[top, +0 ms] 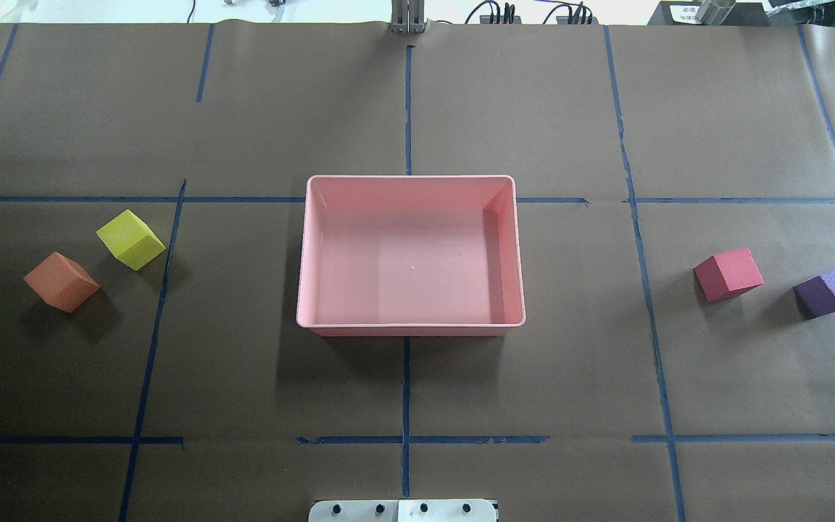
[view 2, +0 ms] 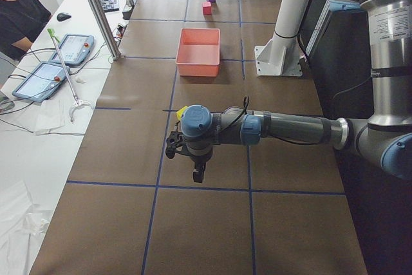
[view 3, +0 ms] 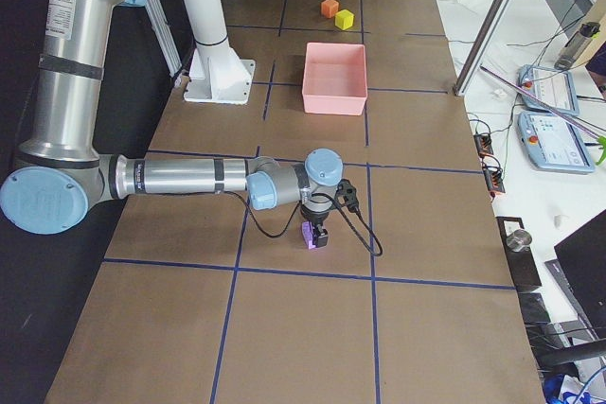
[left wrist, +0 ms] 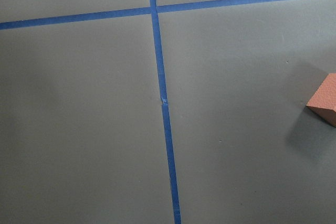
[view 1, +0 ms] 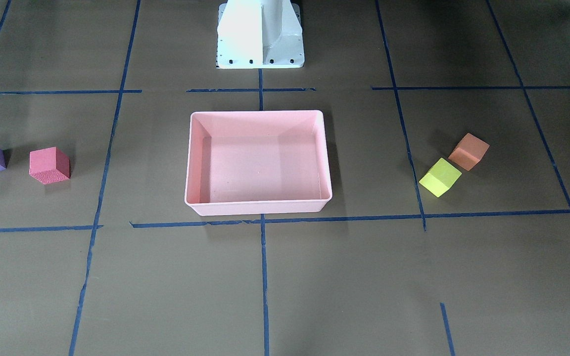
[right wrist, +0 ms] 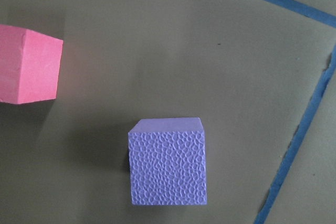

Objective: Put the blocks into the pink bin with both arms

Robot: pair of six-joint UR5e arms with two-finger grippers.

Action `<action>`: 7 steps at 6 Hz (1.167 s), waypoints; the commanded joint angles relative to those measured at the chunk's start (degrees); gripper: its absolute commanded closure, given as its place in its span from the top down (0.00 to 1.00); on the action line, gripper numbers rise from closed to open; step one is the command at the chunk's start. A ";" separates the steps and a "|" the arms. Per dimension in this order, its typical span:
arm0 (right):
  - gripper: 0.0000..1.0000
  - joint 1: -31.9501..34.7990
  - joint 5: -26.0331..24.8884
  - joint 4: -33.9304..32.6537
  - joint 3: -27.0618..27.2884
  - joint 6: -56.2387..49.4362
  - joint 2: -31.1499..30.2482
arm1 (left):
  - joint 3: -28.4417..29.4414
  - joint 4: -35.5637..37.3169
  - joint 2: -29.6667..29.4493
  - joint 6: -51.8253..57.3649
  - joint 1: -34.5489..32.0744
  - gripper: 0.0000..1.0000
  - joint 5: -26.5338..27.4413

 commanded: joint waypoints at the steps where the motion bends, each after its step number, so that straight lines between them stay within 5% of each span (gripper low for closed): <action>1: 1.00 -3.25 -2.49 0.64 -0.35 0.11 1.23 | -0.18 0.06 0.06 -0.02 -0.04 1.00 -0.97; 7: 1.00 -7.37 -1.88 0.64 -7.90 3.79 6.08 | -0.53 0.14 0.15 -0.02 -0.12 1.00 -3.26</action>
